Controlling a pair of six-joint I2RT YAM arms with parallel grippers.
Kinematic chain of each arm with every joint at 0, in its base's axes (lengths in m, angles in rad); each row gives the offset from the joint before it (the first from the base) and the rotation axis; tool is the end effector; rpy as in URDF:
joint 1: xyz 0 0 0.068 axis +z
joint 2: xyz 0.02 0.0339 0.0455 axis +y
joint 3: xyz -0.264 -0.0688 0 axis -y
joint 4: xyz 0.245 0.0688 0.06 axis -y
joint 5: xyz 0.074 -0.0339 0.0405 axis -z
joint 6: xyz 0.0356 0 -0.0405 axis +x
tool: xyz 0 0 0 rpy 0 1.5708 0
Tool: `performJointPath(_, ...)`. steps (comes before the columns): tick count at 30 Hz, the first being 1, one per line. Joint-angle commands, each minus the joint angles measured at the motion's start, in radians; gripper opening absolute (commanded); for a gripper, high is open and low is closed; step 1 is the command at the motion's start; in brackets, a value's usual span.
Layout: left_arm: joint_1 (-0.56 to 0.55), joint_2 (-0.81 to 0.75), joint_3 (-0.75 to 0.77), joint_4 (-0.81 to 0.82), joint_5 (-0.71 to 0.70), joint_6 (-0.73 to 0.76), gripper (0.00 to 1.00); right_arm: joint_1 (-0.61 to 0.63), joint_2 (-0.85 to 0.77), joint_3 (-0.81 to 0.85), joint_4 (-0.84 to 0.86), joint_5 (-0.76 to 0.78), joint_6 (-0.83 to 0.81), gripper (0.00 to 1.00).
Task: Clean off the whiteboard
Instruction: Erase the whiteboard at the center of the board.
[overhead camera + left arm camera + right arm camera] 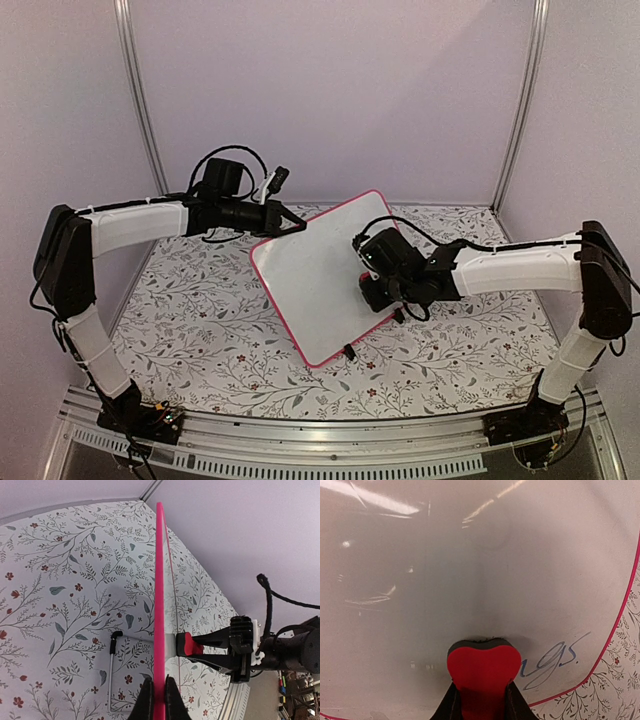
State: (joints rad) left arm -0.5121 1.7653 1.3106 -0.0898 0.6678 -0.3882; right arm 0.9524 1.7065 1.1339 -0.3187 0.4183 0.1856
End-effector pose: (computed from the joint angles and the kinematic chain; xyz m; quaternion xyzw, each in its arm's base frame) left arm 0.3420 -0.2175 0.2660 0.2115 0.8115 -0.4589 0.2934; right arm 0.2211 0.2858 0.2099 -0.2808 0.8812 0.0107 0.3801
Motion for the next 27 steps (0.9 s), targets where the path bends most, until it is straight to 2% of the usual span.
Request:
performJointPath(1, -0.026, 0.034, -0.002, -0.021, -0.043, 0.03, 0.0, -0.003, -0.001, -0.063, -0.007, -0.074, 0.03, 0.0)
performJointPath(11, -0.026, 0.036, -0.002, -0.022, -0.04, 0.029, 0.0, 0.012, -0.023, -0.156, -0.012, -0.108, 0.09, 0.0)
performJointPath(27, -0.026, 0.029, -0.003, -0.021, -0.044, 0.03, 0.0, 0.054, -0.078, -0.149, -0.107, -0.062, 0.118, 0.0)
